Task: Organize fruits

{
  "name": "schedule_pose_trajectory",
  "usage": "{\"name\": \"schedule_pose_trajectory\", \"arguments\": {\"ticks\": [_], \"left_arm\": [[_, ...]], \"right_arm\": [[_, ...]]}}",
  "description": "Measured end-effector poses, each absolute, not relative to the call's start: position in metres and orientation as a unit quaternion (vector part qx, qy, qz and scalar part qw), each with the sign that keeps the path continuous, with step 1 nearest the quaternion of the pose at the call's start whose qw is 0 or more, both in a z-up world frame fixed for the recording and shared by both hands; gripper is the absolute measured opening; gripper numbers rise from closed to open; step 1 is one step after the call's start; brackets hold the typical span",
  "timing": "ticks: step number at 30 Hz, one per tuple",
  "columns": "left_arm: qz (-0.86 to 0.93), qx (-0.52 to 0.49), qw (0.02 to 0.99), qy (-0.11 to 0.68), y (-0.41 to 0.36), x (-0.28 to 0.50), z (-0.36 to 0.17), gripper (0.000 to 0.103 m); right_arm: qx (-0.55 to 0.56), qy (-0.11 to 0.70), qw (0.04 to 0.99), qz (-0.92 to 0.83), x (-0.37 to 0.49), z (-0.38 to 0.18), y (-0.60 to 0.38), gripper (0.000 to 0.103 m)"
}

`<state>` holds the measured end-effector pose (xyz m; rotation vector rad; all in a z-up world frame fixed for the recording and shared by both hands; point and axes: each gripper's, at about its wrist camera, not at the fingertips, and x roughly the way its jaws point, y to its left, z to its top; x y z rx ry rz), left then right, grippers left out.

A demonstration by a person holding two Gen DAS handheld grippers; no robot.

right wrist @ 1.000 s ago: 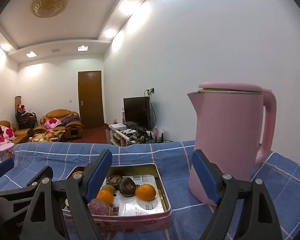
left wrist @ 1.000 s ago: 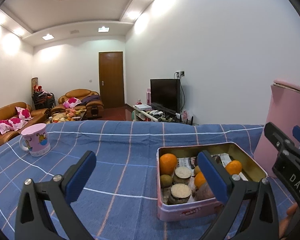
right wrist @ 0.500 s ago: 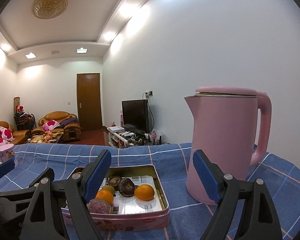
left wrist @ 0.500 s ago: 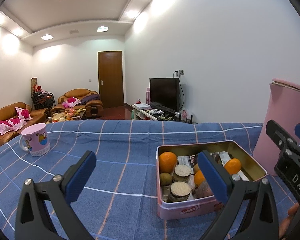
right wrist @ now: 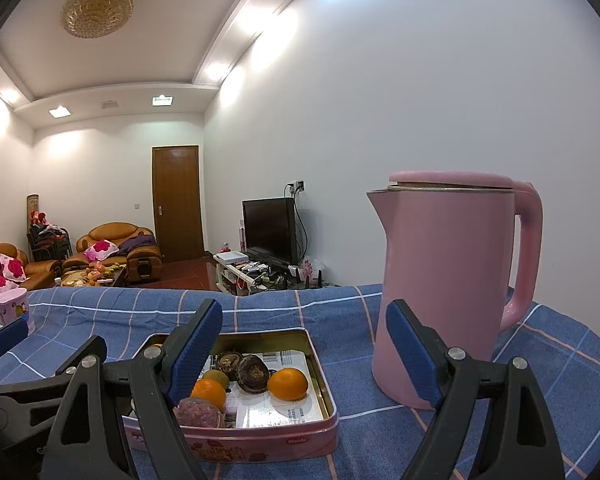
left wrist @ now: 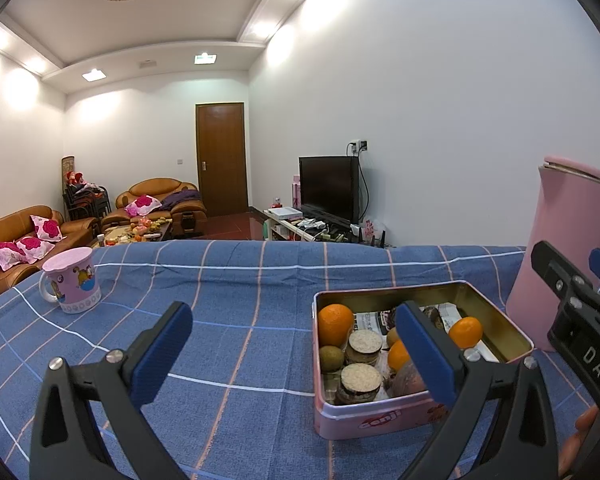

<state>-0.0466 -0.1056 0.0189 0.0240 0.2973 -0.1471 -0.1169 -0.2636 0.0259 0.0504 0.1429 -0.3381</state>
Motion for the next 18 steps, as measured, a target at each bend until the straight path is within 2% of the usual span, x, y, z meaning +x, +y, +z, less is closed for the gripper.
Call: {"name": "schedule_pose_trajectory", "arguments": {"ticks": [18], "left_arm": [[-0.073, 0.022, 0.985, 0.157, -0.1033, -0.0471, 0.0173, 0.103]], "right_arm": [[0.026, 0.071, 0.983, -0.169, -0.1167, 0.0251, -0.2645, 0.085]]}}
